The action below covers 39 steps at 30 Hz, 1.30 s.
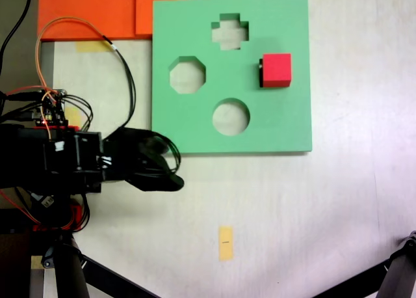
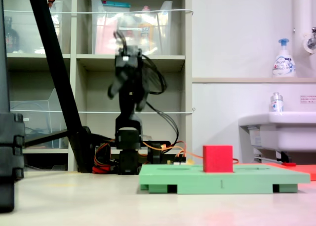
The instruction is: Put the square block into the corresponding hole
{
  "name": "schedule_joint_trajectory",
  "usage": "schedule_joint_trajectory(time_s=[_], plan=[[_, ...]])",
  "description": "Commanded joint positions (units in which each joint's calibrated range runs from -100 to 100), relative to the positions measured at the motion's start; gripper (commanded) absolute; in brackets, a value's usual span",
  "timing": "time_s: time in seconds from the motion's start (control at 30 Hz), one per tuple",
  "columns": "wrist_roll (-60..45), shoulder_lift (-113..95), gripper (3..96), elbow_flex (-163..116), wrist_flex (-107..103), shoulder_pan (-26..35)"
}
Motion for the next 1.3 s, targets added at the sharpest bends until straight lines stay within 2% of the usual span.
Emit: schedule_joint_trajectory(time_s=[0.03, 0.13, 0.23, 0.3, 0.5, 0.83, 1.3], plan=[[-11.09, -0.82, 52.2, -5.72, 21.75, -0.83], [-19.34, -0.82, 54.4, -13.69, 39.66, -2.05], [-25.01, -0.82, 51.1, -27.45, 69.12, -3.42], [-28.67, -0.82, 49.4, -34.53, 79.81, -3.32], [-33.99, -0.82, 49.7, -52.48, 84.92, -3.22], [-34.63, -0.82, 50.1, -76.50, 90.21, -3.03], [-34.63, 3.09, 49.8, -78.10, 90.02, -2.59]])
